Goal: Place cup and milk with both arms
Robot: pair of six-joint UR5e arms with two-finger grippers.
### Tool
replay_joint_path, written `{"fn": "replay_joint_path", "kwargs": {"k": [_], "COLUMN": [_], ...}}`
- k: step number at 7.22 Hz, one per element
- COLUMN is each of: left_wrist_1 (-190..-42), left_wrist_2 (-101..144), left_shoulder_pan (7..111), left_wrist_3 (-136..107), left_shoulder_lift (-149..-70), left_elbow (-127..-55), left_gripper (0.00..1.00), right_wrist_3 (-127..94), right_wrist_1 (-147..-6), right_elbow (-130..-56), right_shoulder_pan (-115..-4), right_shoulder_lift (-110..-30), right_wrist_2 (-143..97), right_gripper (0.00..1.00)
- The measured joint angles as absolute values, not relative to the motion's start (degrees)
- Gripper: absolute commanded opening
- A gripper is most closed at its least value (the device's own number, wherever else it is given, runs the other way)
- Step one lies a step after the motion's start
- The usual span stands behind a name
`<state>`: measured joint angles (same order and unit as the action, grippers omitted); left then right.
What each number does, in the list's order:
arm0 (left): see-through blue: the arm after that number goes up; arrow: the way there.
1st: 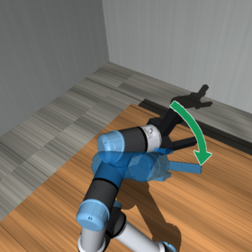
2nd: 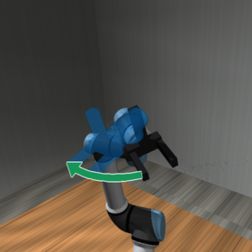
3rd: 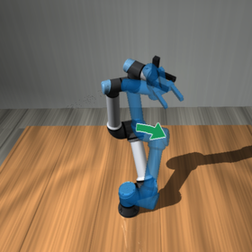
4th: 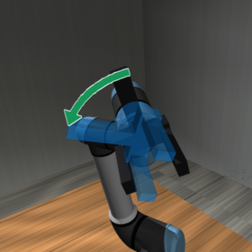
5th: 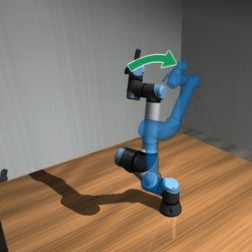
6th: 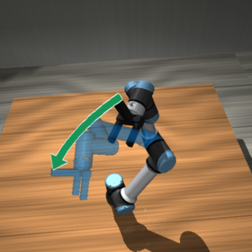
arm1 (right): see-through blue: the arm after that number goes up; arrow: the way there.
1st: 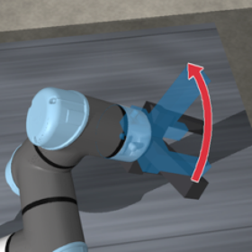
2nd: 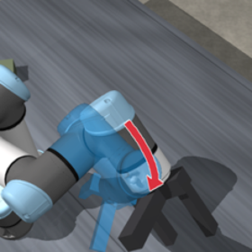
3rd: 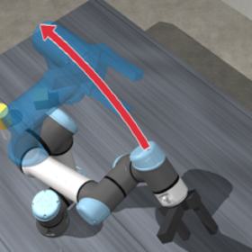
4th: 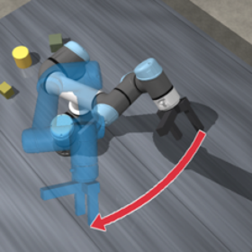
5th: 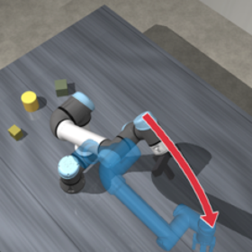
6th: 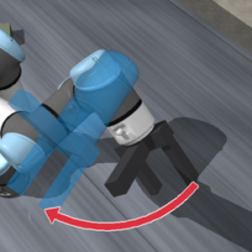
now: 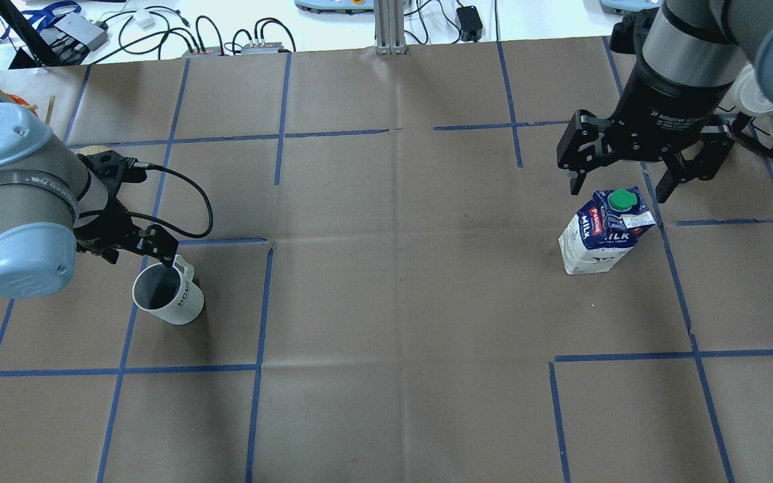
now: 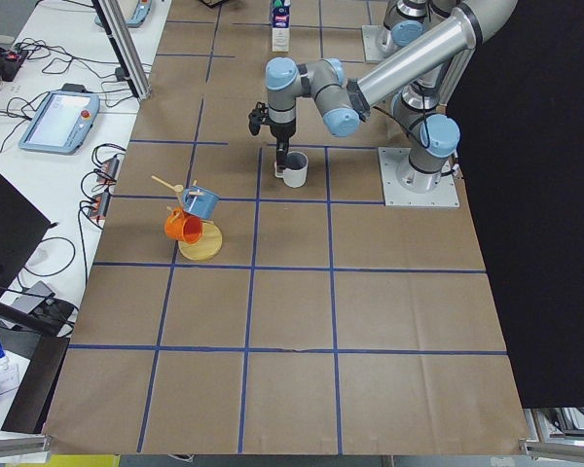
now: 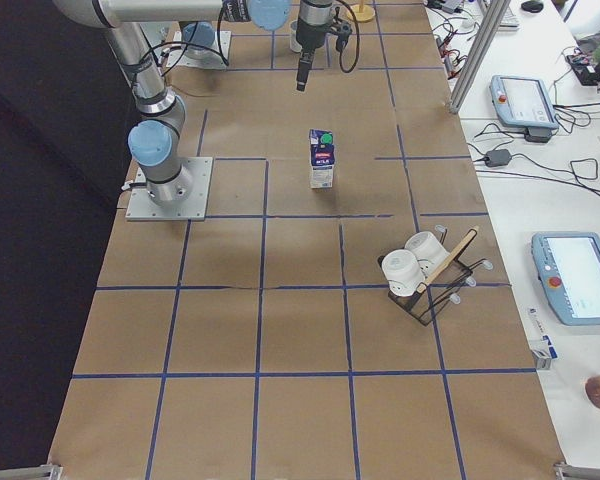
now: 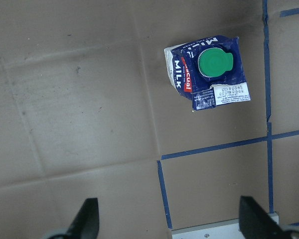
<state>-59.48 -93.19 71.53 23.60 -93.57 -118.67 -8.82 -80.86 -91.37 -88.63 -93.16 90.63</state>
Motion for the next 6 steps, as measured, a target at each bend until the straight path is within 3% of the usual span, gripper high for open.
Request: {"fn": "replay_joint_path", "kwargs": {"k": [4,5,6], "left_wrist_1": [-59.26,-59.20,-59.18], "left_wrist_2": [-93.10,-93.08,-93.05], "left_shoulder_pan": [68.81,68.51,68.35], "left_wrist_3": [24.07,24.14,24.14], "left_shoulder_lift": [-94.18,-94.20,-94.29], "left_elbow": [-121.98,-123.07,-123.70], "left_gripper": [0.99,0.92,0.52], "right_wrist_3": [-8.83,-8.80,-8.79], "right_wrist_1": [-80.86,-80.86,-80.86], "right_elbow": [-91.41,-91.41,-91.41], "right_shoulder_pan": [-88.59,-88.57,-88.54], "right_shoulder_lift": [-93.16,-93.14,-93.13], "right_wrist_2": [90.75,90.76,90.73], "right_gripper": [1.00,1.00,1.00]}}
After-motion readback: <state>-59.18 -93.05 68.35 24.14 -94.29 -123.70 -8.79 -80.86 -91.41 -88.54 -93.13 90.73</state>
